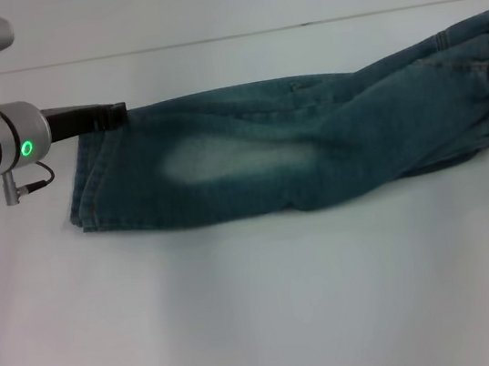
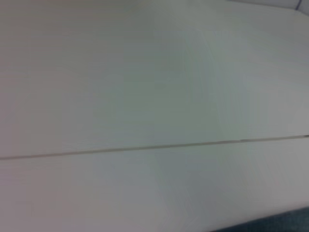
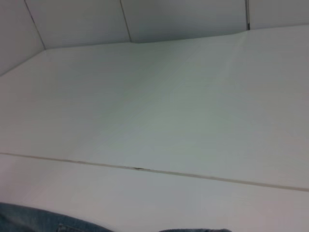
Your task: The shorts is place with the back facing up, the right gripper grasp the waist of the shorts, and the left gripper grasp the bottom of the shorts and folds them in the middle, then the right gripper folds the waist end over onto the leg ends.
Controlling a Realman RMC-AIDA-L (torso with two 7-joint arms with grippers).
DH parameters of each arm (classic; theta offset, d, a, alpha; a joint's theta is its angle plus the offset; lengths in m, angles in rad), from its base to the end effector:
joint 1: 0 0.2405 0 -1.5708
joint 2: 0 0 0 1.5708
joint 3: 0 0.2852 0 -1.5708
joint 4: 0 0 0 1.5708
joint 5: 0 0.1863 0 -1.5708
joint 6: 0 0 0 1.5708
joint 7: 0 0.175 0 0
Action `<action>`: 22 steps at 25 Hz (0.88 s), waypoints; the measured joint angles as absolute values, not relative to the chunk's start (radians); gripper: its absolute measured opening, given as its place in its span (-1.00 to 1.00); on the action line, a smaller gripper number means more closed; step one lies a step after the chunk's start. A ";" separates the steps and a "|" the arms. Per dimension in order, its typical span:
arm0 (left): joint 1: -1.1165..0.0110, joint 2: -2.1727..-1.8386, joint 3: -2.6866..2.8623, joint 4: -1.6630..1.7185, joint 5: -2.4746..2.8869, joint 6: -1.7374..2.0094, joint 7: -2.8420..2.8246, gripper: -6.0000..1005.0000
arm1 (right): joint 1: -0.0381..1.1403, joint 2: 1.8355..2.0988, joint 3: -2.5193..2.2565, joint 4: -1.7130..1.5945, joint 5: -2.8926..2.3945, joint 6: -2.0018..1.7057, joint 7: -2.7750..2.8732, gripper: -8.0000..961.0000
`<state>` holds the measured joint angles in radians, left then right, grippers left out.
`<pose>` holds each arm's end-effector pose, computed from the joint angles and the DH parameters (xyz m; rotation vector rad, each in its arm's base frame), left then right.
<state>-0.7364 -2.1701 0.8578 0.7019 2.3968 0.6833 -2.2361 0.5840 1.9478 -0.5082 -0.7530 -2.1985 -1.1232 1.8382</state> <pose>-0.2662 0.4564 -0.0566 -2.0476 -1.1477 -0.2457 0.3381 0.4222 0.0747 -2.0646 1.0461 0.3960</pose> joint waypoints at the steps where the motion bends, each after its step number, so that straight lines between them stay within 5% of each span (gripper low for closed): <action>1: -0.735 -2.170 0.861 0.698 2.397 0.677 -2.237 -0.42 | 0.586 1.950 -0.513 -0.753 -2.199 -1.112 1.837 -0.77; 17: -0.723 -2.171 0.908 0.726 2.336 0.682 -2.252 0.66 | 0.588 1.970 -0.546 -0.765 -2.172 -1.002 1.816 0.52; 22: -0.706 -2.171 0.939 0.769 2.309 0.721 -2.252 0.88 | 0.537 2.003 -0.545 -0.811 -2.097 -1.027 1.802 0.55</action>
